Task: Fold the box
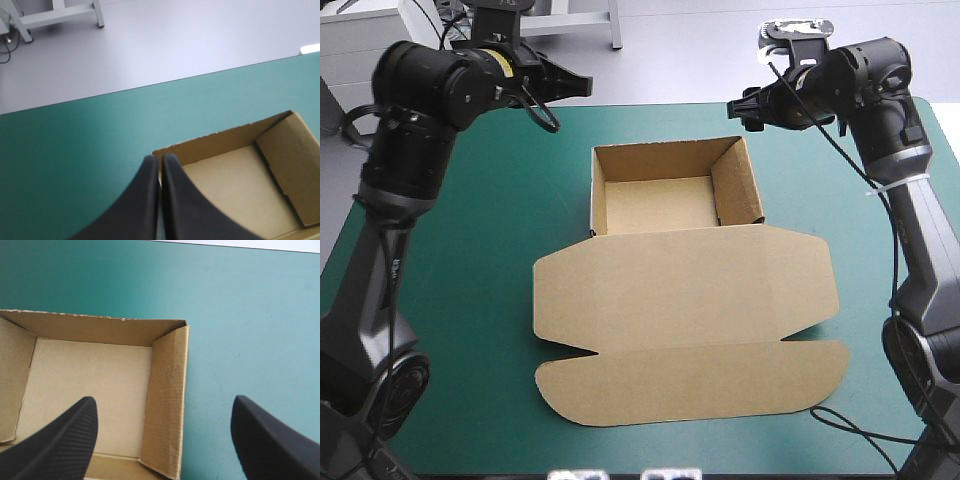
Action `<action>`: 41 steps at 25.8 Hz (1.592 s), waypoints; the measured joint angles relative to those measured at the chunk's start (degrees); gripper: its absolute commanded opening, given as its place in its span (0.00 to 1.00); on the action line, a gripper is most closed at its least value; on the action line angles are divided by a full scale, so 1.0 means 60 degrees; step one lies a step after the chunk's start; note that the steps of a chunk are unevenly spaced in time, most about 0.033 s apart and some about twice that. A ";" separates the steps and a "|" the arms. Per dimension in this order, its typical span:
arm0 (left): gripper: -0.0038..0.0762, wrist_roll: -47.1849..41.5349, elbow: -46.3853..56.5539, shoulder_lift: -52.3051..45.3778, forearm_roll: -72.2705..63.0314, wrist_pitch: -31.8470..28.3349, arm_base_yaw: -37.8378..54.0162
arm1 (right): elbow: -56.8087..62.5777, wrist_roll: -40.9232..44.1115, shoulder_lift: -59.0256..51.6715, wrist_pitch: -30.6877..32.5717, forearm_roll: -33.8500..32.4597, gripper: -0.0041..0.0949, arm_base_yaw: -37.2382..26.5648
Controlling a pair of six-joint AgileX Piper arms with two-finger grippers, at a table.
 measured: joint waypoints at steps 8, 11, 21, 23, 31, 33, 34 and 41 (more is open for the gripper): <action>0.04 0.0443 0.2450 -0.2500 -0.0046 0.0000 0.0000 | 0.0000 0.0000 0.0017 0.0000 0.0000 0.74 0.0000; 0.04 0.0446 0.4170 -0.3683 0.0267 0.0000 0.0000 | 0.0000 0.0000 0.0039 0.0000 0.0000 0.74 0.0000; 0.04 0.0454 1.0141 -0.8302 0.1147 -0.0008 0.0000 | 0.0578 -0.0045 0.0897 0.0000 0.0000 0.74 0.0000; 0.04 0.0454 1.1132 -0.9324 0.1136 -0.0008 0.0000 | 0.0744 -0.0081 0.1199 0.0000 0.0000 0.74 0.0000; 0.04 0.0454 1.4192 -1.3309 0.0441 -0.0747 0.0000 | 0.1452 -0.0180 0.2020 -0.0034 -0.0030 0.74 0.0000; 0.04 0.0454 1.4987 -1.4281 0.0192 -0.0979 0.0000 | 0.1765 -0.0180 0.2072 -0.0068 -0.0021 0.74 -0.0002; 0.04 0.0454 1.5441 -1.4831 0.0149 -0.1134 0.0000 | 0.1955 -0.0191 0.2080 -0.0068 -0.0021 0.74 -0.0002; 0.04 0.0454 1.7330 -1.5619 -0.0281 -0.2130 0.0000 | 0.2810 -0.0252 0.2143 -0.0122 0.0000 0.65 -0.0002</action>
